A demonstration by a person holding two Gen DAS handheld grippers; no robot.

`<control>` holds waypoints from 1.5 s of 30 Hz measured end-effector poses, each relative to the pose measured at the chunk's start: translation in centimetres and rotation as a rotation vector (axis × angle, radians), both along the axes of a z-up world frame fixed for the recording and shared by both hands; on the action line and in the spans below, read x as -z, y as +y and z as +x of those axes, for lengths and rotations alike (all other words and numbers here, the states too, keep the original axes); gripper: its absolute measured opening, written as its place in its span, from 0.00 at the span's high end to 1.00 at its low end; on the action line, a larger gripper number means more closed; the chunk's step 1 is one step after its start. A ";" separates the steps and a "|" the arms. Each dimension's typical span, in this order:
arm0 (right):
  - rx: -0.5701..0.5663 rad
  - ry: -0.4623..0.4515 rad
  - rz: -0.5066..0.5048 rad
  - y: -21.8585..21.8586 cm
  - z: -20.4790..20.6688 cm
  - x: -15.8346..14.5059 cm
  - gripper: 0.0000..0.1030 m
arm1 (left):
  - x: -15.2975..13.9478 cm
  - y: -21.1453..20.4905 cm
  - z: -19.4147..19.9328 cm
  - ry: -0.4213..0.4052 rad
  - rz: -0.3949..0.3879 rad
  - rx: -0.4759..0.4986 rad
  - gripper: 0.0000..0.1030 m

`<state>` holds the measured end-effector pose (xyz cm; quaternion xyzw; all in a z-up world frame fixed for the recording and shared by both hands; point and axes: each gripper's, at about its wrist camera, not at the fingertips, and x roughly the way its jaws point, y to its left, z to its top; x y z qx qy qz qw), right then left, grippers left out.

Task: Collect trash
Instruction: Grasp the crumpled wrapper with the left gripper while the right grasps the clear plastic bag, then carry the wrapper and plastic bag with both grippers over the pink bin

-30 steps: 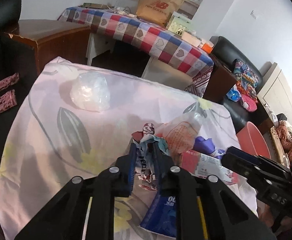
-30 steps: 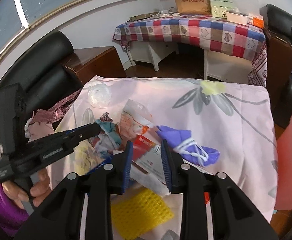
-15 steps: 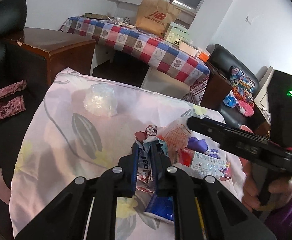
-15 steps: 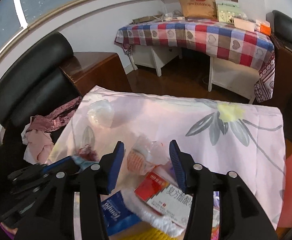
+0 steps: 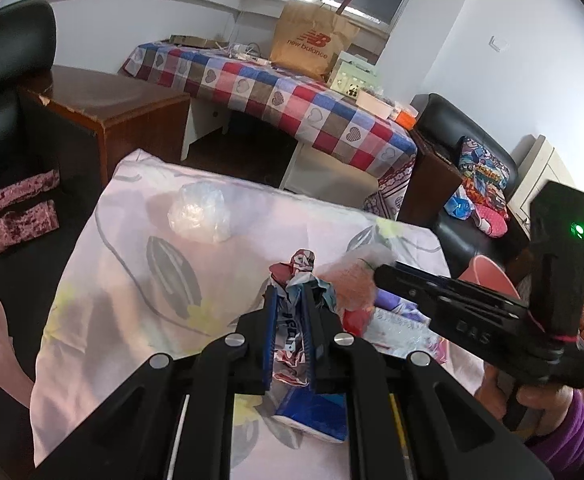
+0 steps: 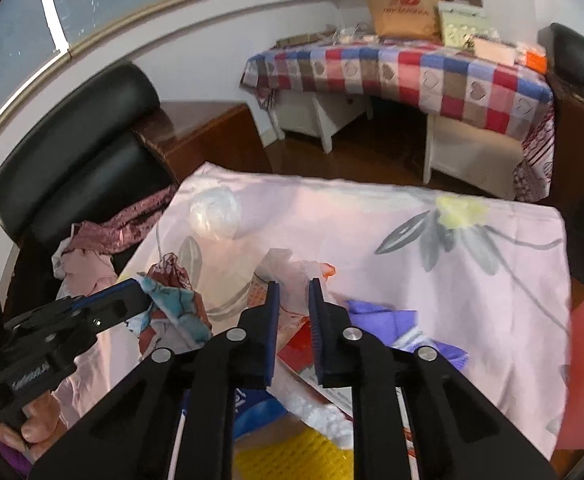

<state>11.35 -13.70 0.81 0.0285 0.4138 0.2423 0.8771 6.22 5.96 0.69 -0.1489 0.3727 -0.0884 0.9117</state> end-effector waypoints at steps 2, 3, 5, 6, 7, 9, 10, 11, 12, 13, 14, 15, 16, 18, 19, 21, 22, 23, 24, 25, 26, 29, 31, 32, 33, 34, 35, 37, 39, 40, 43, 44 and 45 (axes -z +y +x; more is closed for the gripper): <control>0.022 -0.030 0.010 -1.1 -0.8 -1.0 0.86 | -0.7 -0.5 0.0 -0.015 0.004 0.007 0.90; 0.036 -0.048 0.014 -1.7 -1.3 -1.5 0.86 | -1.2 -1.0 0.0 -0.025 0.005 0.013 0.90; 0.069 -0.088 0.011 -3.1 -2.4 -2.5 0.86 | -1.8 -1.9 0.2 -0.039 0.003 0.027 0.90; 0.083 -0.104 0.006 -3.6 -2.7 -2.9 0.86 | -2.2 -2.6 0.2 -0.048 0.003 0.039 0.90; 0.106 -0.126 -0.003 -4.5 -3.4 -3.4 0.86 | -2.6 -3.3 0.3 -0.055 0.004 0.051 0.90; 0.140 -0.149 -0.019 -5.8 -4.0 -3.9 0.86 | -3.3 -5.0 0.5 -0.070 0.004 0.084 0.90; 0.166 -0.161 -0.027 -6.8 -4.5 -4.2 0.86 | -3.6 -6.0 0.7 -0.077 0.008 0.101 0.90; 0.186 -0.167 -0.030 -7.7 -4.7 -4.4 0.86 | -3.9 -6.9 0.9 -0.085 0.013 0.119 0.90; 0.202 -0.170 -0.030 -8.4 -4.9 -4.5 0.86 | -4.3 -8.1 1.0 -0.093 0.016 0.141 0.90; 0.224 -0.173 -0.031 -9.3 -5.2 -4.6 0.86 | -4.6 -9.3 1.2 -0.100 0.016 0.163 0.90; 0.259 -0.177 -0.032 -10.7 -5.5 -4.8 0.86 | -4.9 -10.1 1.3 -0.105 0.014 0.178 0.90; 0.279 -0.179 -0.033 -11.4 -5.7 -4.9 0.86 | -5.2 -11.4 1.5 -0.115 0.012 0.198 0.90; 0.306 -0.181 -0.036 -12.5 -6.0 -5.0 0.86 | -5.6 -12.6 1.6 -0.125 0.011 0.219 0.90; 0.367 -0.183 -0.039 -14.9 -6.5 -5.2 0.86 | -6.1 -15.0 1.9 -0.138 0.007 0.260 0.90; 0.405 -0.185 -0.041 -16.4 -6.7 -5.2 0.86 | -6.3 -16.1 2.1 -0.141 0.005 0.279 0.90; 0.457 -0.184 -0.043 -18.4 -7.2 -5.0 0.86 | -6.6 -18.4 2.3 -0.150 0.004 0.312 0.90; 0.491 -0.183 -0.043 -19.8 -7.4 -4.9 0.86 | -6.7 -19.8 2.4 -0.152 0.004 0.334 0.90; 0.512 -0.181 -0.044 -20.6 -7.4 -4.8 0.86 | -6.7 -21.0 2.6 -0.152 0.006 0.352 0.90; 0.536 -0.179 -0.047 -21.6 -7.6 -4.5 0.86 | -6.7 -22.2 2.8 -0.148 0.007 0.368 0.90; 0.557 -0.175 -0.048 -22.5 -7.8 -4.3 0.86 | -6.6 -23.3 2.9 -0.143 0.006 0.383 0.90; 0.581 -0.170 -0.051 -23.5 -8.0 -4.1 0.86 | -6.4 -24.6 3.2 -0.136 0.006 0.403 0.90; 0.633 -0.156 -0.063 -25.8 -8.4 -3.3 0.86 | -6.0 -27.6 3.6 -0.119 0.017 0.440 0.90; 0.660 -0.143 -0.069 -27.3 -8.6 -2.7 0.86 | -5.3 -29.8 4.1 -0.101 0.028 0.469 0.90; 0.668 -0.135 -0.071 -27.7 -8.9 -2.4 0.86 | -5.0 -30.6 4.3 -0.093 0.036 0.479 0.90; 0.674 -0.127 -0.072 -28.1 -8.9 -2.1 0.86 | -4.6 -31.3 4.5 -0.084 0.041 0.487 0.90; 0.681 -0.116 -0.074 -28.7 -8.9 -1.7 0.85 | -4.3 -32.1 4.8 -0.075 0.047 0.495 0.90; 0.684 -0.110 -0.076 -29.0 -9.0 -1.5 0.86 | -3.9 -32.9 5.1 -0.063 0.051 0.506 0.90; 0.687 -0.096 -0.079 -29.5 -8.8 -0.9 0.85 | -3.3 -34.1 5.4 -0.047 0.058 0.521 0.90; 0.689 -0.088 -0.083 -29.7 -8.6 -0.4 0.85 | -2.8 -35.2 5.7 -0.038 0.072 0.538 0.89; 0.690 -0.083 -0.085 -29.8 -8.3 -0.3 0.85 | -2.4 -35.8 5.9 -0.030 0.083 0.546 0.89; 0.692 -0.066 -0.094 -30.0 -7.8 0.4 0.85 | -1.2 -37.3 6.7 0.008 0.104 0.560 0.89; 0.692 -0.059 -0.099 -30.0 -7.7 0.6 0.86 | -0.9 -37.6 6.9 0.019 0.111 0.561 0.89; 0.692 -0.054 -0.103 -30.1 -7.6 0.8 0.86 | -0.4 -38.0 7.3 0.035 0.120 0.562 0.89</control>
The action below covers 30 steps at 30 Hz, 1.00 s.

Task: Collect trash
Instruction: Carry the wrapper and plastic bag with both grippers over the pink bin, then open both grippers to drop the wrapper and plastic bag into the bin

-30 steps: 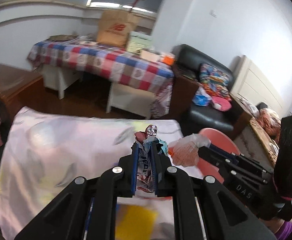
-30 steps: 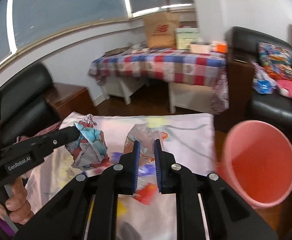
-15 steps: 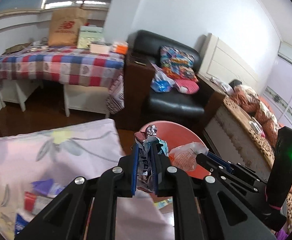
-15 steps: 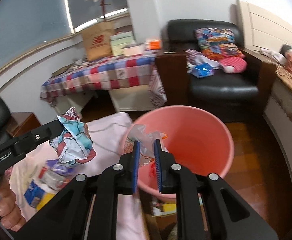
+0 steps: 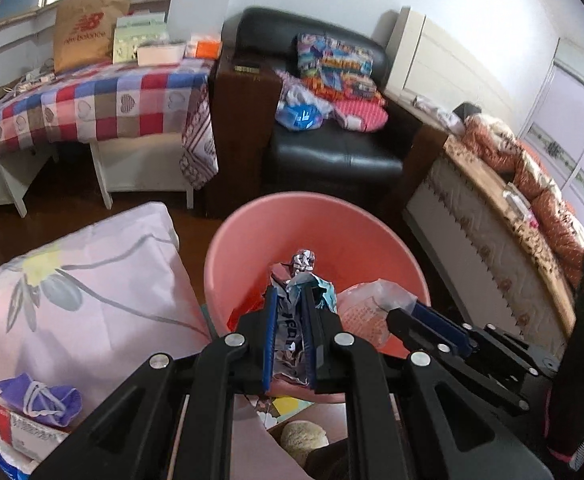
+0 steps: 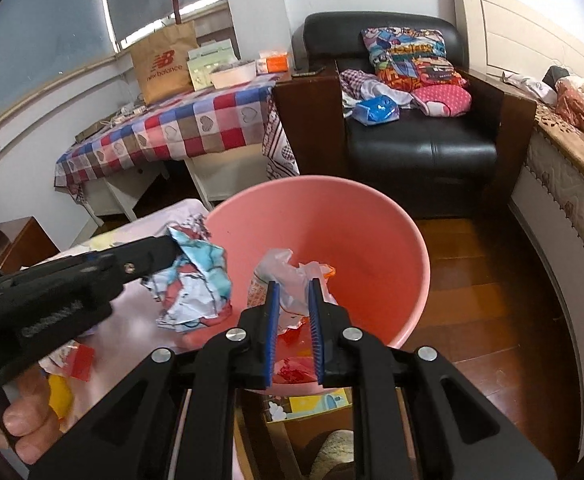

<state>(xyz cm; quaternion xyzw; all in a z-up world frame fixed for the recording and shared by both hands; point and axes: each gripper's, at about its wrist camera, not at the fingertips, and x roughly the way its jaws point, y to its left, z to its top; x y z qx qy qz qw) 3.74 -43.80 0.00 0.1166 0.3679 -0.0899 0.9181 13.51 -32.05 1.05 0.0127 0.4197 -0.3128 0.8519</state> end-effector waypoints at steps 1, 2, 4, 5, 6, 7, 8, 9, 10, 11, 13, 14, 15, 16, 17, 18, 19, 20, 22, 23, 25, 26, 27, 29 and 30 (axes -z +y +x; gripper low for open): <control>0.000 0.006 -0.001 0.0 0.1 0.2 0.86 | 0.4 -0.3 0.2 0.010 0.007 -0.001 0.89; 0.000 0.015 -0.003 -0.1 0.2 0.5 0.86 | 0.8 -0.6 0.6 0.025 0.017 -0.002 0.89; 0.003 0.037 -0.008 -0.2 0.4 1.0 0.86 | 1.5 -1.0 0.8 0.041 0.032 0.000 0.89; 0.003 0.045 -0.006 -0.3 0.6 1.2 0.86 | 1.7 -1.2 0.9 0.044 0.041 0.002 0.89; 0.003 0.049 -0.005 -0.3 0.5 1.4 0.86 | 2.0 -1.5 1.0 0.046 0.056 0.008 0.89; 0.003 0.056 -0.005 -0.3 0.6 1.6 0.85 | 2.2 -1.6 1.0 0.047 0.065 0.011 0.89; 0.002 0.061 -0.003 -0.3 0.6 1.8 0.85 | 2.5 -1.8 1.0 0.053 0.071 0.014 0.89; 0.002 0.065 -0.001 -0.3 0.7 1.9 0.85 | 2.7 -1.9 1.0 0.057 0.072 0.016 0.89; 0.003 0.069 0.002 -0.3 0.7 2.1 0.85 | 2.9 -2.0 1.0 0.063 0.075 0.016 0.89; 0.004 0.069 0.007 -0.4 0.7 2.1 0.85 | 3.0 -2.1 1.0 0.068 0.077 0.017 0.89; 0.006 0.073 0.012 -0.4 0.7 2.1 0.85 | 3.3 -2.3 0.9 0.073 0.084 0.017 0.89; 0.007 0.077 0.013 -0.4 0.8 2.1 0.85 | 3.4 -2.3 0.8 0.074 0.086 0.017 0.89; 0.007 0.081 0.015 -0.4 0.8 2.2 0.84 | 3.4 -2.4 0.9 0.078 0.089 0.019 0.88; 0.006 0.088 0.017 -0.4 0.8 2.2 0.84 | 3.5 -2.4 0.9 0.082 0.091 0.018 0.88; 0.007 0.092 0.019 -0.4 0.9 2.2 0.83 | 3.6 -2.4 0.9 0.086 0.094 0.015 0.87; 0.009 0.097 0.019 -0.5 0.9 2.2 0.82 | 3.6 -2.4 0.9 0.089 0.096 0.013 0.85; 0.008 0.100 0.020 -0.4 0.9 2.3 0.81 | 3.6 -2.4 0.8 0.092 0.098 0.013 0.85; 0.006 0.102 0.024 -0.4 1.0 2.3 0.77 | 3.6 -2.4 0.8 0.096 0.098 0.011 0.85; 0.006 0.102 0.024 -0.4 0.9 2.2 0.73 | 3.6 -2.4 0.8 0.100 0.101 0.010 0.83; 0.005 0.101 0.025 -0.5 0.9 2.2 0.73 | 3.6 -2.3 0.9 0.101 0.101 0.009 0.82; 0.007 0.100 0.027 -0.5 0.8 2.1 0.73 | 3.4 -2.2 0.8 0.100 0.098 0.007 0.79; 0.008 0.098 0.029 -0.5 0.8 2.1 0.73 | 3.3 -2.0 0.8 0.098 0.090 0.005 0.77; 0.009 0.096 0.029 -0.5 0.7 2.0 0.73 | 3.2 -1.9 0.8 0.097 0.085 0.004 0.75; 0.009 0.091 0.029 -0.5 0.5 1.7 0.73 | 2.8 -1.6 0.7 0.093 0.076 -0.001 0.72; 0.007 0.086 0.029 -0.4 0.4 1.5 0.73 | 2.5 -1.3 0.7 0.092 0.065 -0.005 0.71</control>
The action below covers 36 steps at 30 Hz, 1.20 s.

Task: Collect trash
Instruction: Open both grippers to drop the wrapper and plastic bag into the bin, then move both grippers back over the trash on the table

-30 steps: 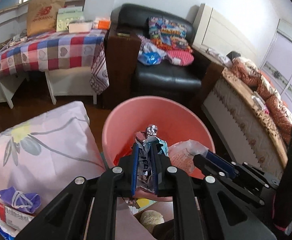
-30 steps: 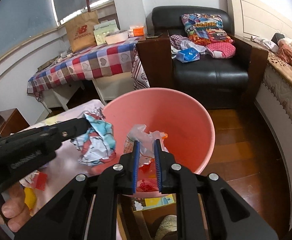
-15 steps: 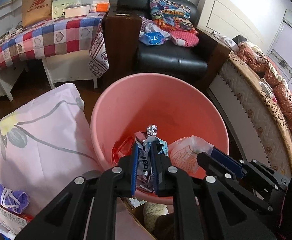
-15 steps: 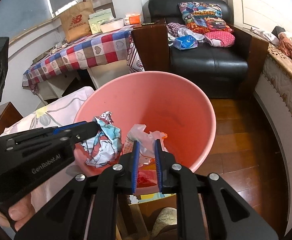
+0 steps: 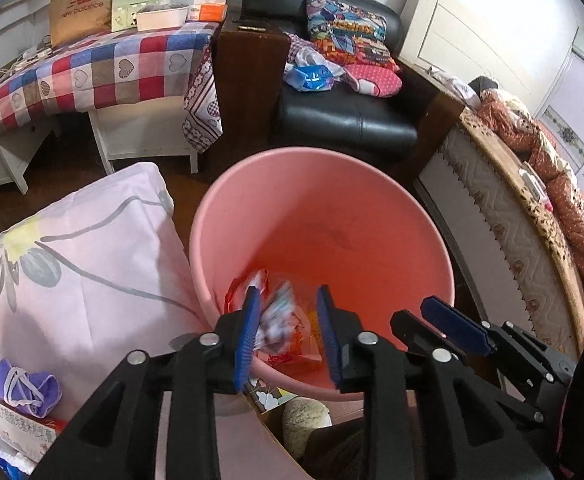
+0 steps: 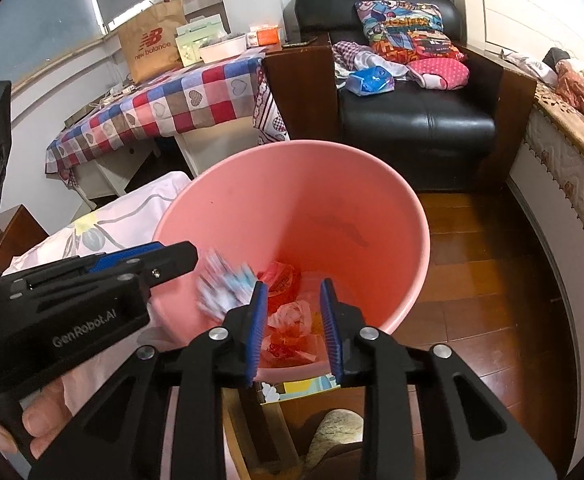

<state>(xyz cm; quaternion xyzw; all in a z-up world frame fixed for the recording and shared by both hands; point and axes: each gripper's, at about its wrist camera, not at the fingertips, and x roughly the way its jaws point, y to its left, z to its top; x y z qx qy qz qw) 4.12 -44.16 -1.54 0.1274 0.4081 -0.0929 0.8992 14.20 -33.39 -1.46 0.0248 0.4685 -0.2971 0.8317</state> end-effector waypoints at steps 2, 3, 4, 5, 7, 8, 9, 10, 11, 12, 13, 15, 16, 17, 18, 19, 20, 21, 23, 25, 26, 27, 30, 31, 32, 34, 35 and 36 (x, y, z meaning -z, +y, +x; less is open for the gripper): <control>-0.003 -0.012 -0.005 0.3 -0.3 -0.5 0.73 | -0.7 0.5 -0.2 -0.007 -0.028 0.002 0.71; -0.004 -0.018 -0.009 0.5 -0.4 -0.7 0.73 | -1.1 0.7 -0.2 -0.015 -0.037 0.002 0.71; -0.005 -0.024 -0.010 0.6 -0.6 -0.9 0.73 | -1.5 1.0 -0.4 -0.025 -0.045 0.002 0.71; -0.009 -0.034 -0.009 0.8 -0.8 -1.2 0.73 | -1.8 1.1 -0.6 -0.033 -0.050 0.002 0.71; -0.017 -0.047 -0.011 1.3 -1.1 -1.8 0.73 | -2.7 1.5 -1.3 -0.058 -0.054 0.000 0.71; -0.022 -0.052 -0.012 1.5 -1.3 -2.0 0.73 | -3.0 1.8 -1.6 -0.070 -0.054 -0.001 0.71; -0.028 -0.058 -0.012 1.8 -1.4 -2.2 0.73 | -3.5 2.1 -2.1 -0.087 -0.054 -0.005 0.71; -0.032 -0.063 -0.011 2.1 -1.6 -2.4 0.73 | -3.8 2.5 -2.4 -0.098 -0.054 -0.010 0.71; -0.039 -0.070 -0.009 2.5 -1.8 -2.6 0.73 | -4.1 2.8 -2.7 -0.106 -0.055 -0.013 0.71; -0.046 -0.077 -0.007 2.9 -2.0 -2.9 0.73 | -4.5 3.3 -3.1 -0.115 -0.057 -0.016 0.71; -0.055 -0.083 -0.004 3.3 -2.2 -3.1 0.73 | -4.7 3.7 -3.5 -0.125 -0.058 -0.021 0.71; -0.070 -0.092 0.000 4.2 -2.4 -3.4 0.73 | -5.3 4.9 -4.2 -0.147 -0.058 -0.041 0.71; -0.079 -0.098 0.002 4.6 -2.6 -3.5 0.73 | -5.5 5.4 -4.5 -0.153 -0.060 -0.051 0.71; -0.091 -0.105 0.004 5.2 -2.8 -3.7 0.73 | -5.6 6.1 -4.7 -0.158 -0.060 -0.063 0.71; -0.103 -0.109 0.006 5.8 -2.9 -3.8 0.73 | -5.9 6.9 -5.0 -0.165 -0.061 -0.081 0.71; -0.115 -0.111 0.008 6.3 -3.0 -3.9 0.73 | -6.0 7.6 -5.2 -0.172 -0.062 -0.094 0.71; -0.127 -0.114 0.011 6.9 -3.1 -4.0 0.73 | -6.2 8.3 -5.5 -0.178 -0.064 -0.105 0.71; -0.135 -0.116 0.012 7.3 -3.2 -4.0 0.73 | -6.5 9.1 -5.7 -0.185 -0.066 -0.121 0.71; -0.159 -0.118 0.012 8.5 -3.3 -4.1 0.73 | -6.8 10.7 -6.2 -0.203 -0.068 -0.149 0.71; -0.185 -0.118 0.015 9.6 -3.4 -4.1 0.73 | -7.2 12.6 -6.7 -0.220 -0.073 -0.177 0.71; -0.205 -0.118 0.016 10.4 -3.5 -4.2 0.73 | -7.4 13.6 -7.0 -0.226 -0.076 -0.190 0.71; -0.218 -0.118 0.018 10.9 -3.5 -4.2 0.73 | -7.6 14.8 -7.3 -0.235 -0.077 -0.207 0.71; -0.260 -0.117 0.034 12.6 -3.5 -4.0 0.65 | -8.0 18.1 -8.2 -0.253 -0.072 -0.242 0.70; -0.276 -0.118 0.043 13.2 -3.5 -3.9 0.63 | -8.0 19.0 -8.3 -0.258 -0.068 -0.252 0.70; -0.285 -0.118 0.047 13.6 -3.4 -3.8 0.61 | -8.0 20.0 -8.6 -0.265 -0.062 -0.266 0.68; -0.314 -0.108 0.054 14.8 -3.3 -3.5 0.61 | -7.8 22.7 -9.4 -0.277 -0.050 -0.304 0.67; -0.321 -0.104 0.054 15.1 -3.4 -3.3 0.61 | -7.6 24.1 -9.7 -0.280 -0.045 -0.325 0.67; -0.332 -0.098 0.054 15.6 -3.3 -3.1 0.61 | -7.5 25.2 -9.8 -0.279 -0.043 -0.340 0.67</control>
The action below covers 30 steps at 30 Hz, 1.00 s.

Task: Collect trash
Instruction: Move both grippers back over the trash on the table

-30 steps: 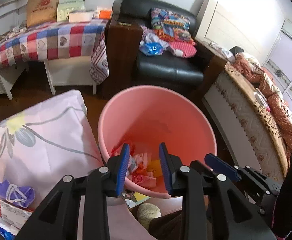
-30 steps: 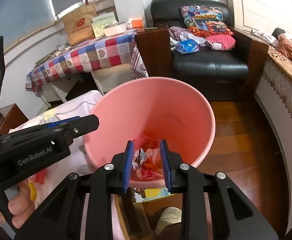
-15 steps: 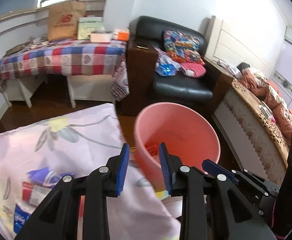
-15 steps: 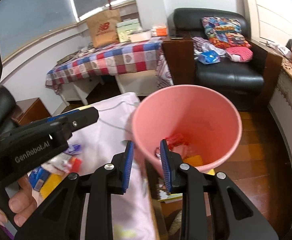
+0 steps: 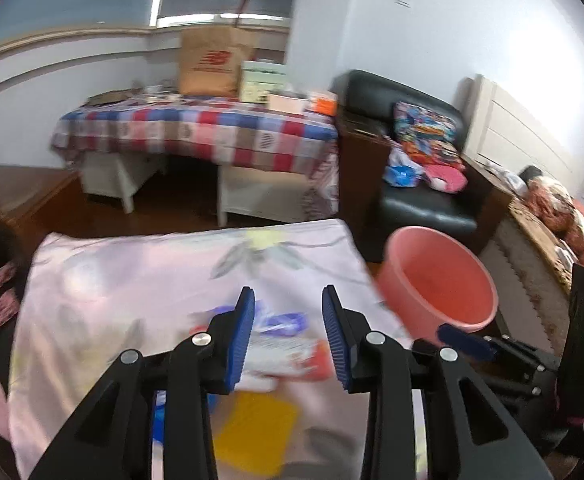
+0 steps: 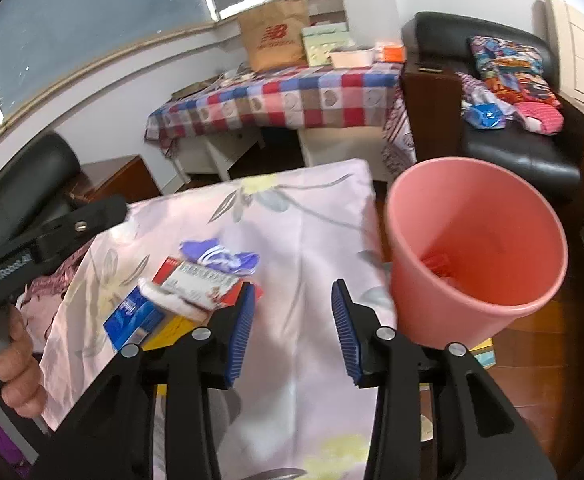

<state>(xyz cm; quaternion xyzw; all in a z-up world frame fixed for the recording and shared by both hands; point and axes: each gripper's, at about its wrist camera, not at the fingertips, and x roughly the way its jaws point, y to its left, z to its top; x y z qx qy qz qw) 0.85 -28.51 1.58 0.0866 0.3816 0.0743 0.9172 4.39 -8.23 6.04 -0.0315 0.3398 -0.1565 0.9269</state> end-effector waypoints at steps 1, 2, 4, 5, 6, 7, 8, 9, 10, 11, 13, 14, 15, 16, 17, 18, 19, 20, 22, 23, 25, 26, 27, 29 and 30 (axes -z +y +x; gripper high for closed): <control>-0.009 0.004 -0.002 0.5 0.1 0.2 0.61 | 0.3 1.2 -0.2 0.005 -0.002 -0.019 0.67; -0.016 0.008 -0.004 0.9 0.2 0.3 0.61 | 0.5 2.3 -0.4 0.012 -0.005 -0.036 0.67; -0.029 0.020 -0.005 1.5 0.3 0.8 0.61 | 1.3 4.7 -0.7 0.033 -0.013 -0.073 0.67; -0.035 0.026 -0.006 1.8 0.4 1.0 0.61 | 1.7 5.9 -0.9 0.042 -0.012 -0.092 0.67; -0.039 0.031 -0.007 2.0 0.5 1.2 0.61 | 2.0 6.7 -1.0 0.047 -0.009 -0.104 0.66; -0.045 0.037 -0.008 2.3 0.6 1.5 0.61 | 2.5 7.6 -1.1 0.054 -0.008 -0.119 0.66; -0.051 0.042 -0.007 2.5 0.6 1.7 0.61 | 2.8 8.5 -1.3 0.061 -0.010 -0.129 0.66; -0.060 0.048 -0.004 2.8 0.7 1.9 0.61 | 3.4 9.5 -1.5 0.075 -0.016 -0.140 0.66; -0.074 0.055 0.006 3.1 0.7 2.1 0.61 | 3.9 10.3 -1.7 0.088 -0.023 -0.150 0.66; -0.090 0.060 0.016 3.4 0.7 2.3 0.61 | 4.2 10.8 -1.8 0.095 -0.026 -0.155 0.66; -0.141 0.077 0.032 4.4 0.8 2.8 0.61 | 5.2 11.9 -2.2 0.118 -0.035 -0.171 0.66; -0.167 0.088 0.040 5.0 0.7 3.1 0.61 | 5.6 12.2 -2.3 0.128 -0.037 -0.177 0.66; -0.190 0.099 0.048 5.5 0.6 3.3 0.61 | 6.2 12.7 -2.4 0.145 -0.042 -0.187 0.66; -0.212 0.114 0.055 6.1 0.6 3.7 0.61 | 6.6 13.0 -2.5 0.157 -0.044 -0.195 0.66; -0.225 0.125 0.059 6.7 0.6 4.0 0.61 | 7.0 13.4 -2.3 0.169 -0.045 -0.208 0.66; -0.236 0.138 0.061 7.1 0.6 4.3 0.61 | 7.2 13.6 -2.2 0.175 -0.046 -0.216 0.66; -0.244 0.149 0.062 7.5 0.6 4.6 0.61 | 7.4 14.0 -2.1 0.179 -0.047 -0.228 0.66; -0.247 0.153 0.062 7.8 0.6 4.7 0.61 | 7.4 14.4 -1.9 0.180 -0.048 -0.239 0.66; -0.252 0.158 0.068 8.1 0.8 4.8 0.61 | 7.0 15.4 -1.1 0.171 -0.046 -0.258 0.66; -0.249 0.157 0.069 8.1 0.8 4.8 0.61 | 6.6 15.7 -0.5 0.163 -0.042 -0.267 0.66; -0.239 0.158 0.074 8.0 1.0 4.7 0.61 | 5.8 16.8 1.2 0.144 -0.041 -0.287 0.65; -0.235 0.159 0.078 7.9 1.1 4.7 0.61 | 5.5 17.1 1.9 0.142 -0.045 -0.295 0.62; -0.230 0.159 0.080 7.8 1.3 4.7 0.61 | 5.2 17.6 3.0 0.143 -0.056 -0.305 0.61; -0.225 0.157 0.083 7.7 1.6 4.5 0.61 | 5.0 18.4 5.1 0.140 -0.069 -0.325 0.61; -0.223 0.154 0.084 7.6 1.9 4.3 0.61 | 5.0 18.8 6.4 0.138 -0.060 -0.347 0.61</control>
